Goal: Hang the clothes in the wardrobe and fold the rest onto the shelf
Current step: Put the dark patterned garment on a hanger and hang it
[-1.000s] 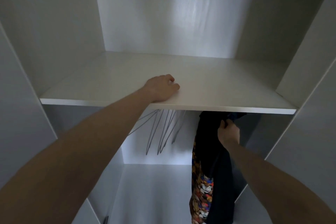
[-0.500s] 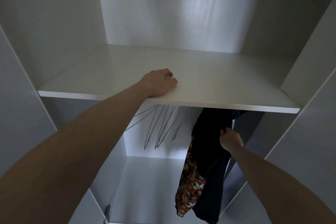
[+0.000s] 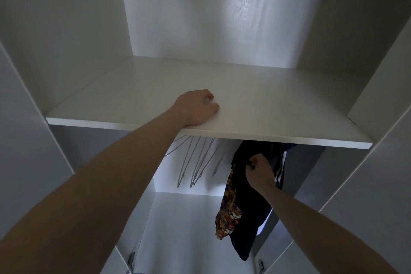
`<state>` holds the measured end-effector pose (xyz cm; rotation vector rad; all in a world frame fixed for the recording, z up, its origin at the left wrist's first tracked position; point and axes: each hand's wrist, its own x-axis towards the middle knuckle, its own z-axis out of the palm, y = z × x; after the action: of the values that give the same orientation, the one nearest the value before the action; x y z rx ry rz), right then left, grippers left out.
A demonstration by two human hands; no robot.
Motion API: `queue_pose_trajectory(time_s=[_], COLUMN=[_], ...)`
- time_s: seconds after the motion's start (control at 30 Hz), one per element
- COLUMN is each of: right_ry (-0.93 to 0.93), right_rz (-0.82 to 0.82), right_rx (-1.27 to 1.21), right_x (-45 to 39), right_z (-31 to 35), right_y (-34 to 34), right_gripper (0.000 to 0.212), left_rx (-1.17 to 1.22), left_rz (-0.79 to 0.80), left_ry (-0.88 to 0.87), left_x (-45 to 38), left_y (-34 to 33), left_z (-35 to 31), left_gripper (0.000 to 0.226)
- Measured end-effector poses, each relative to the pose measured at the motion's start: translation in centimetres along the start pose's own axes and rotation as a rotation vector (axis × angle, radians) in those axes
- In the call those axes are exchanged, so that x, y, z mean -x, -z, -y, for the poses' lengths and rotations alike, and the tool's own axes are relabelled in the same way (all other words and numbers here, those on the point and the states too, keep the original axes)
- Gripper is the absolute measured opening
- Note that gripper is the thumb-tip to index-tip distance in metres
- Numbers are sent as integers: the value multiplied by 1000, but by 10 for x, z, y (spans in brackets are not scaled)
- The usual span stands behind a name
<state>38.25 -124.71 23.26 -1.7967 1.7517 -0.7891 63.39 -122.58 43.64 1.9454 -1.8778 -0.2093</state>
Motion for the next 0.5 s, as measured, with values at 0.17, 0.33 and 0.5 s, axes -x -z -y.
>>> queue_pose_trajectory(time_s=[0.17,0.33,0.5], right_ry=[-95,-147,-117], right_rz=[268,275,313], right_rx=[-102,-79,52], right_x=[-9,-20,-24], right_z=[30,52,59], right_y=[-40,-59,-68], right_gripper=[27,47,27], left_rx=[-28,-30,-38], left_rz=[-10,-15,-13], left_ry=[-11,-32,-37], left_x=[-3,-4,-5], left_y=[-3,-3,-3], left_z=[2,4,5], left_gripper=[52,52,52])
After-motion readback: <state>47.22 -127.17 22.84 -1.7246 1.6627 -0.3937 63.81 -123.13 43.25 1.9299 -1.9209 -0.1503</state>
